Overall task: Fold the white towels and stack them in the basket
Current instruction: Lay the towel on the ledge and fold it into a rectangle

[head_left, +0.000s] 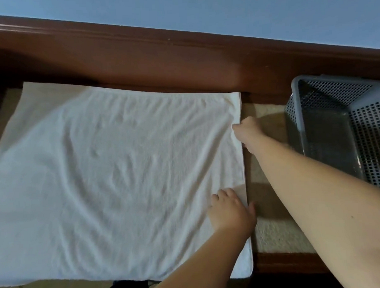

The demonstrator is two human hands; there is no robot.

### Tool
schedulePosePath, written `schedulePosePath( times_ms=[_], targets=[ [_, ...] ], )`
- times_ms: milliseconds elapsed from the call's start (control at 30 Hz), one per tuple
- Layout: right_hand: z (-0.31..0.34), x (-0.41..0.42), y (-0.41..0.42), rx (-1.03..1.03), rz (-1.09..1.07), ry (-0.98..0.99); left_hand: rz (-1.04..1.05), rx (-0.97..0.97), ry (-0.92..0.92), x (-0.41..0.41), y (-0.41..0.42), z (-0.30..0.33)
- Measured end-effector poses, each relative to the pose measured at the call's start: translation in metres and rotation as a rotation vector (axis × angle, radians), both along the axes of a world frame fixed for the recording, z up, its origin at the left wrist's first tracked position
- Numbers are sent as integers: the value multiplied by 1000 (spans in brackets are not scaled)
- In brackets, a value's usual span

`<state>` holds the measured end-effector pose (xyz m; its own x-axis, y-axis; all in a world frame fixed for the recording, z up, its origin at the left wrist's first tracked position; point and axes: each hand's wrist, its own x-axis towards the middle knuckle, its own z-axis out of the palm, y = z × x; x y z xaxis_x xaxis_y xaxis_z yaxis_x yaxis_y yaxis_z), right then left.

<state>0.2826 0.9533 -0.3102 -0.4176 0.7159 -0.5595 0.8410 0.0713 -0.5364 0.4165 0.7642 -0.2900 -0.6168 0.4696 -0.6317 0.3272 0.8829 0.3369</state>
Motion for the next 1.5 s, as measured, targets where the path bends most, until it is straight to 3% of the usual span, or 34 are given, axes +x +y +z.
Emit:
schedulePosePath(
  times_ms=[300, 600, 833, 967, 1167, 1500],
  targets=[
    [35, 1, -18, 49, 114, 155, 221, -142, -148, -15, 31, 8],
    [34, -3, -27, -39, -72, 241, 622, 233, -118, -6, 0, 11],
    [42, -55, -73, 176, 25, 306, 825, 369, -19, -41, -58, 43],
    [52, -86, -102, 249, 69, 326, 811, 398, 55, -73, -100, 47],
    [50, -102, -125, 303, 83, 274, 687, 391, 16, -97, -134, 43],
    [45, -129, -174, 288, 230, 330, 897, 474, 45, -100, -172, 50]
  ],
)
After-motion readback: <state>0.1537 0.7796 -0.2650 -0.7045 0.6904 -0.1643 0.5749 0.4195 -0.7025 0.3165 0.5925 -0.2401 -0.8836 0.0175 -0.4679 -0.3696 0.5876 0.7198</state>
